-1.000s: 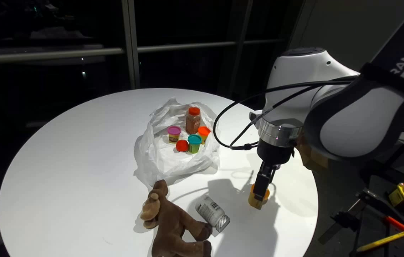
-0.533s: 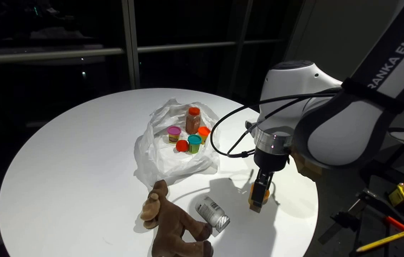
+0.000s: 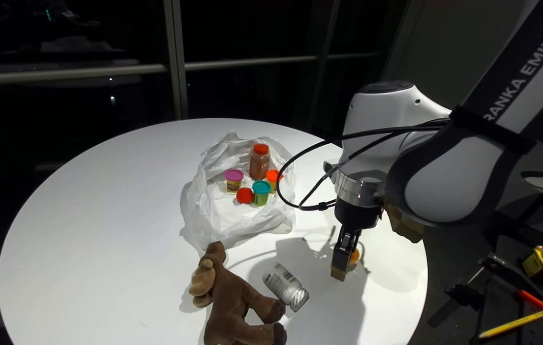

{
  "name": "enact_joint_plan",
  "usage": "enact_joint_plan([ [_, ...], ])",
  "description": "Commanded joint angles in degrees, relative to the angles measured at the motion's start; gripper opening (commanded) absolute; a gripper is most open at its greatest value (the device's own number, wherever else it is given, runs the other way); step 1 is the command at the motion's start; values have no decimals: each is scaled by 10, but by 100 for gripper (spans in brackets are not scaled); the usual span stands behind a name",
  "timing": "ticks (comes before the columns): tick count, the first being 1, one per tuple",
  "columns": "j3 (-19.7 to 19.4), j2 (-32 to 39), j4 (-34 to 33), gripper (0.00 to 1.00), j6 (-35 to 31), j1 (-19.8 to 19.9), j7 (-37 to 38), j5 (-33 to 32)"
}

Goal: Pick up all the objects surrounding the plastic and arrange them on the plastic

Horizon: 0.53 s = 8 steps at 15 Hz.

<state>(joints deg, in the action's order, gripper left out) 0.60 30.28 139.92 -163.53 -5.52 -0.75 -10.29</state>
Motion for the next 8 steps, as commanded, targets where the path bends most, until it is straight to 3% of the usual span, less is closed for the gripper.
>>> enact_joint_plan([
  [1,-16,-45,0,23,28,-23,19,3],
  [5,-15,-74,-67,23,115,-32,29,-2],
  [8,-4,-55,-164,23,181,-30,24,-2],
])
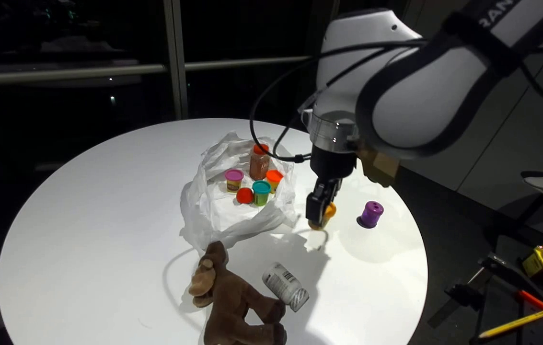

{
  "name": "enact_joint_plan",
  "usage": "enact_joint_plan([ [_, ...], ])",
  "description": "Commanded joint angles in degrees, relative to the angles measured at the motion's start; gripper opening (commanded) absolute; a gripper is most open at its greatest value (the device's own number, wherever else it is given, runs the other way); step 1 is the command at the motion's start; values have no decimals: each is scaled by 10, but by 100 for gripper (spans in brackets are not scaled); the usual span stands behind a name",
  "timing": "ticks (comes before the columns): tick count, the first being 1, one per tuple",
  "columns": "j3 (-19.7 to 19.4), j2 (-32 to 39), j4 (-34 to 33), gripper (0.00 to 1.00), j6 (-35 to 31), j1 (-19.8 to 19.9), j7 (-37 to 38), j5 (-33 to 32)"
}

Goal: Pick up all the objects surrounding the plastic and arrange them on the plastic

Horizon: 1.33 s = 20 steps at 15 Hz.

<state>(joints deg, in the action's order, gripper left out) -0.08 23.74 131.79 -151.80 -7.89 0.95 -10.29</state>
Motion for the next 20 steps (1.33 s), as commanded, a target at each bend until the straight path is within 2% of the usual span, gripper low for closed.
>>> enact_joint_plan([
  [1,4,22,-116,23,83,-5,4,-3],
  [7,13,147,-320,23,155,22,-23,22],
  [10,15,211,-400,23,177,26,-29,28],
  [16,28,293,-520,23,199,21,-34,43],
  [20,38,325,-568,23,209,14,-37,43],
])
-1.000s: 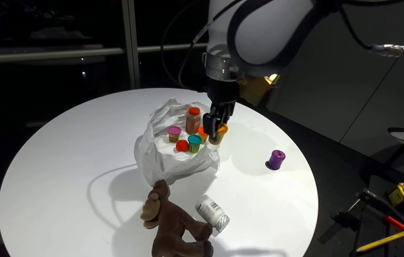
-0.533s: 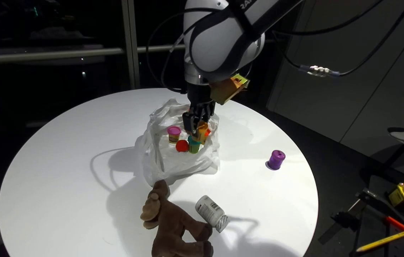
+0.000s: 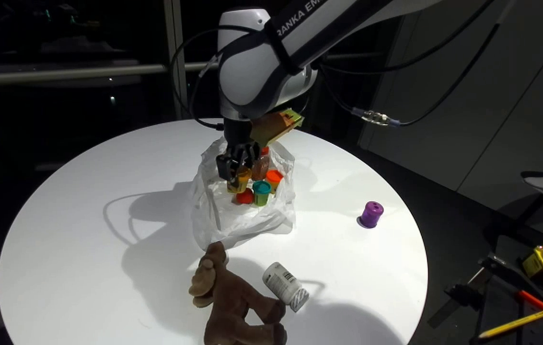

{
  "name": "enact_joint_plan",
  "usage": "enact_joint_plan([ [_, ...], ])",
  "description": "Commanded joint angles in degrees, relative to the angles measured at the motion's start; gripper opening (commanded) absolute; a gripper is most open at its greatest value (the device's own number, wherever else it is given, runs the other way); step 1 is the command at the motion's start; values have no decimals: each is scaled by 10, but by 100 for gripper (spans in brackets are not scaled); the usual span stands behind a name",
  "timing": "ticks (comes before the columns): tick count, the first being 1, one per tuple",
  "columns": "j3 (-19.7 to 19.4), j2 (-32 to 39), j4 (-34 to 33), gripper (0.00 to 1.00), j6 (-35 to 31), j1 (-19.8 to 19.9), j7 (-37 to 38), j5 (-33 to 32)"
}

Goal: Pick up all the objects surrounding the plastic and arrange them on the plastic

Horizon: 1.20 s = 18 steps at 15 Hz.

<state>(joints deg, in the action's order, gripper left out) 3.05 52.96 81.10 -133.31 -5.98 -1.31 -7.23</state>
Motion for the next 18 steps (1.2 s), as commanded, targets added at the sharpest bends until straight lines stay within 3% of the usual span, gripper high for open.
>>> enact_joint_plan([
  [1,6,44,-74,23,26,-6,-14,10],
  [10,0,131,-162,23,33,-31,-6,4],
  [11,-1,135,-169,73,40,-33,-6,3],
  [12,-3,134,-173,75,41,-35,-4,2],
  [15,-6,110,-158,96,29,-40,0,-2],
  [18,-7,57,-113,100,24,-42,11,0],
])
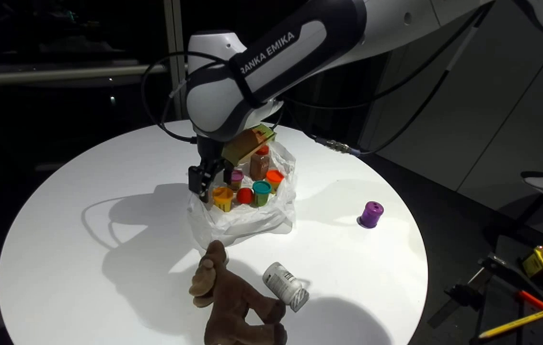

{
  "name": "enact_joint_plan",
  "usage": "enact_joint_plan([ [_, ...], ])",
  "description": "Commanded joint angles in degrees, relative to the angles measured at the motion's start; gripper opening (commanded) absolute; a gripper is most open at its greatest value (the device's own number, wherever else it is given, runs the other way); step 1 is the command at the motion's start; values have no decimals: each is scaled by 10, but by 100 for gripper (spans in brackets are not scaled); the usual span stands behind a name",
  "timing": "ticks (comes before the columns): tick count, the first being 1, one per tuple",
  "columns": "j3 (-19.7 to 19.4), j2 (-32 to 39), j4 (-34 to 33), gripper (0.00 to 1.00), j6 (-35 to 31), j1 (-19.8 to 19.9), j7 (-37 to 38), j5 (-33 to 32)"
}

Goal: Pick up all the objects surrounding the plastic and arrange them on the plastic

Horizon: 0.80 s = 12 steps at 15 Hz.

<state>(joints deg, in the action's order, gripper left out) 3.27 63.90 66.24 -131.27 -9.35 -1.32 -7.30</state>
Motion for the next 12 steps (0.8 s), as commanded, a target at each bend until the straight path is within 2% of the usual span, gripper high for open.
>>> enact_joint_plan([
  [1,-6,-75,57,100,7,-8,9,2],
  [7,-31,-230,216,100,22,1,3,-24],
  [10,-35,-302,298,100,33,19,-24,-36],
  [12,-42,-344,356,100,5,33,-25,-44],
])
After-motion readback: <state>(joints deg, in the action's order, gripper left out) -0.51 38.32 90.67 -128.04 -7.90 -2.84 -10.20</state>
